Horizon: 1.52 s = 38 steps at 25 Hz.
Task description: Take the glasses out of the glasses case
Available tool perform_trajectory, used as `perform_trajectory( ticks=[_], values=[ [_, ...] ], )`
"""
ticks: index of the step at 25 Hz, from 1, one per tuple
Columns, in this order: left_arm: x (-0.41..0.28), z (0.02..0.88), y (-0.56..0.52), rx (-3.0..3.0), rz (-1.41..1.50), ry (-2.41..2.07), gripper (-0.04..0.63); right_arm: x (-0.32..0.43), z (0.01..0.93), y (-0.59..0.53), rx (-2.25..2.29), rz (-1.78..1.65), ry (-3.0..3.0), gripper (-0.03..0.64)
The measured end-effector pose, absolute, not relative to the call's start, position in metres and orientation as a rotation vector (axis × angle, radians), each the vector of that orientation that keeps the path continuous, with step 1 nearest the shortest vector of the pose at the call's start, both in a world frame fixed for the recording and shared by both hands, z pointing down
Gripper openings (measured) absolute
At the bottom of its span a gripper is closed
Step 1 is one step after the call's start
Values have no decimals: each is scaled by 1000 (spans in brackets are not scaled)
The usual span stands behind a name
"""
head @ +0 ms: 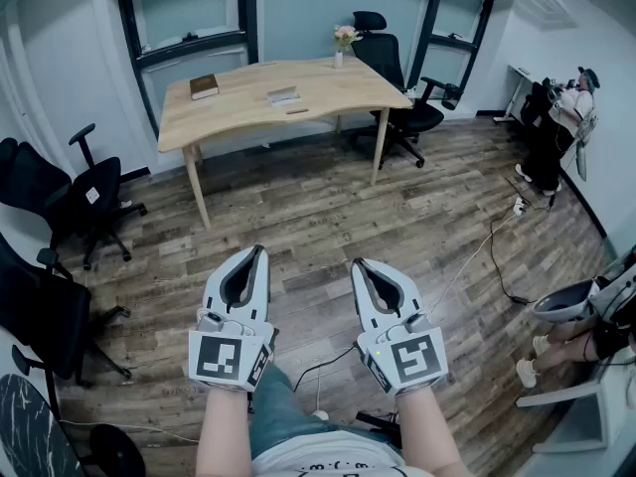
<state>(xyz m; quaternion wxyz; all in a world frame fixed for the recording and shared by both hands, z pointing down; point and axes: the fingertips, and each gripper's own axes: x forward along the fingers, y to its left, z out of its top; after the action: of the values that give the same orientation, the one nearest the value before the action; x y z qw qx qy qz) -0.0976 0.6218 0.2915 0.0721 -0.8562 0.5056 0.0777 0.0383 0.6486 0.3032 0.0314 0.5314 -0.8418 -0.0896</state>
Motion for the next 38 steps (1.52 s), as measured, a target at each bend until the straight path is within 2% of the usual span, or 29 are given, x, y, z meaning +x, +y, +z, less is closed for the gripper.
perform_trajectory(
  ticks=[7,13,28,38],
  values=[
    [-88,297,609,-2559,224,1543,15,46,306,638,1614,-290,-2592,11],
    [-90,313,545,-2561,193,1565,15,55,319,581,1654,-238,-2601,11],
    [-139,311,213,-2600,154,1512,15,-2,308,254,1681,-213,-2610,11],
    [-140,313,104,-2621,103,1463,15,-9,327,128,1644,-127,-2607,11]
  ],
)
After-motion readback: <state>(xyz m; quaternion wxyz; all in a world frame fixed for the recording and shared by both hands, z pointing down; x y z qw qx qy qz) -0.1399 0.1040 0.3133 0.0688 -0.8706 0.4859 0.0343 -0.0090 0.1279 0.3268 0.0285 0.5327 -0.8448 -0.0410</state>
